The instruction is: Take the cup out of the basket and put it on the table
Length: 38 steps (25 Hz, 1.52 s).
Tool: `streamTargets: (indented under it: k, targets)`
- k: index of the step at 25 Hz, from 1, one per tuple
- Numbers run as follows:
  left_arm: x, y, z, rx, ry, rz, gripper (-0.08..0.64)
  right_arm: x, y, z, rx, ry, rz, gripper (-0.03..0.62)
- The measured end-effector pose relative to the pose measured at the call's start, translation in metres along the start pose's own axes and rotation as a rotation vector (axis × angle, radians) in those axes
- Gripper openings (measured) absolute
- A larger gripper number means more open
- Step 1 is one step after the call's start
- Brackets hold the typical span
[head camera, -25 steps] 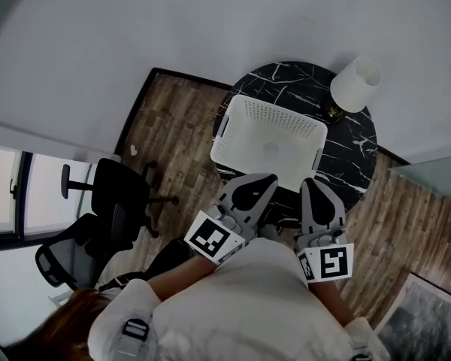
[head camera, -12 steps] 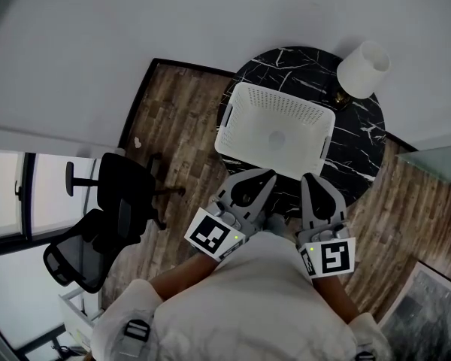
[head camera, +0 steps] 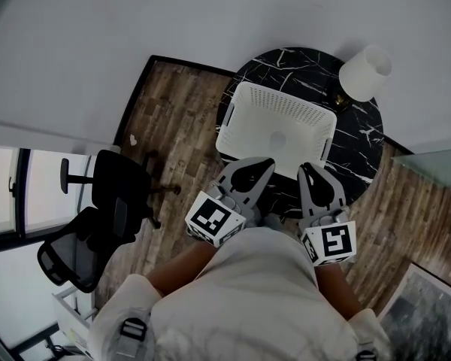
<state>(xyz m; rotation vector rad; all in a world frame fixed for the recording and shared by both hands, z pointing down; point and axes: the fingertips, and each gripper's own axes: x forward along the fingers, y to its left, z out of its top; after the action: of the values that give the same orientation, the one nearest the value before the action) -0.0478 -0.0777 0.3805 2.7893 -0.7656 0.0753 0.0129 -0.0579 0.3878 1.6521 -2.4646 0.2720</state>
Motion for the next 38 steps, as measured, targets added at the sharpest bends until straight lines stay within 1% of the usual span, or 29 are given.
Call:
streamTargets:
  k: [4,7,14,20,24,27,33,38]
  targets:
    - [0.005,0.013,-0.007,0.004,0.024,0.006,0.006,0.018,-0.004,-0.010,0.012,0.030,-0.003,0.009]
    - [0.011,0.022,-0.012,0.006,0.050,0.006,0.005,0.029,-0.004,-0.016,0.014,0.054,0.015,0.009]
    - [0.025,0.044,-0.029,-0.011,0.122,-0.005,0.005,0.050,-0.010,-0.030,-0.023,0.121,0.051,0.011]
    - [0.042,0.065,-0.048,-0.025,0.189,-0.010,0.005,0.074,-0.019,-0.050,-0.057,0.204,0.093,0.012]
    - [0.054,0.079,-0.066,-0.063,0.249,-0.017,0.005,0.092,-0.024,-0.067,-0.092,0.272,0.129,0.038]
    - [0.064,0.089,-0.082,-0.100,0.302,-0.023,0.005,0.105,-0.028,-0.083,-0.122,0.344,0.169,0.044]
    - [0.080,0.106,-0.107,-0.115,0.394,-0.017,0.005,0.128,-0.041,-0.119,-0.218,0.487,0.229,0.046]
    - [0.092,0.117,-0.126,-0.132,0.443,-0.024,0.005,0.148,-0.046,-0.144,-0.274,0.591,0.279,0.049]
